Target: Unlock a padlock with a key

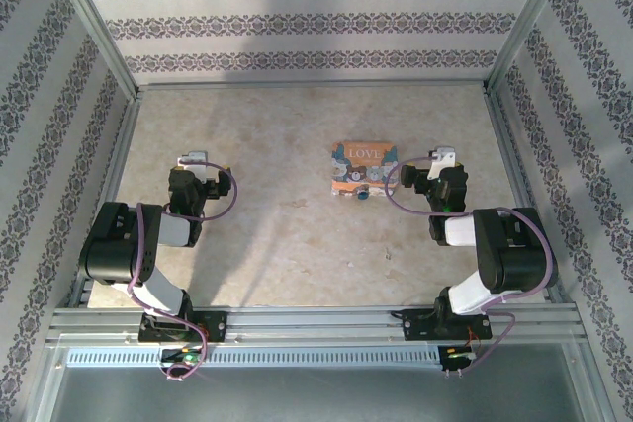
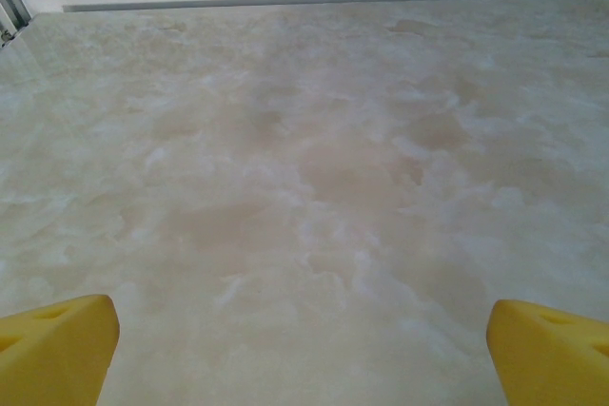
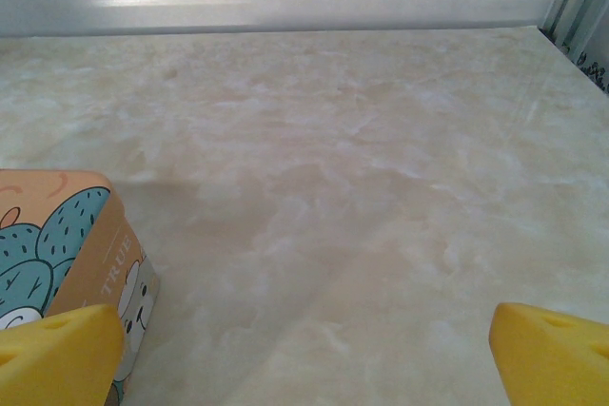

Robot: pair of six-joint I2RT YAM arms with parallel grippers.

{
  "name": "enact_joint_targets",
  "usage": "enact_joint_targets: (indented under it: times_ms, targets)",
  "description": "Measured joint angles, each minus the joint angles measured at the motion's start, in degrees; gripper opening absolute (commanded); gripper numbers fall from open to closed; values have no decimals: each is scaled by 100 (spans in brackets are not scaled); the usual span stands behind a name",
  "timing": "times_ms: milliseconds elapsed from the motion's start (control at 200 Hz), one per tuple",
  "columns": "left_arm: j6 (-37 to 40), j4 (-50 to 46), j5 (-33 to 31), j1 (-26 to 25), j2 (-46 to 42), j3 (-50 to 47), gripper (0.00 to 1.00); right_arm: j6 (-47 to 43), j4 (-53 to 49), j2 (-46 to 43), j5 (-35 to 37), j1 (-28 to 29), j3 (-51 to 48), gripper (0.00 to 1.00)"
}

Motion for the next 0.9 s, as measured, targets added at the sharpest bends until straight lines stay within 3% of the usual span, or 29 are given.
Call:
enact_joint_targets:
  times_ms: [255,365,520,675,900]
  targets:
    - [-2,0,-7,0,-4,0,99,4,-4,-4,0,0,0,98]
    - [-11,-238,-90,0,-409,-59,99,7,-415,-352,2,0,9,98]
    - [-133,-938,-415,0,-1633,20,99,297,-1537,-1987,96,-2,44,98]
    - [-673,-1941,-542,0,-2238,625,99,940,-3112,-3536,85,-2,452,98]
    - [-1668,-3764,28,-7,-2754,1510,99,1646,-5480,-4444,-164,-4,1436,99]
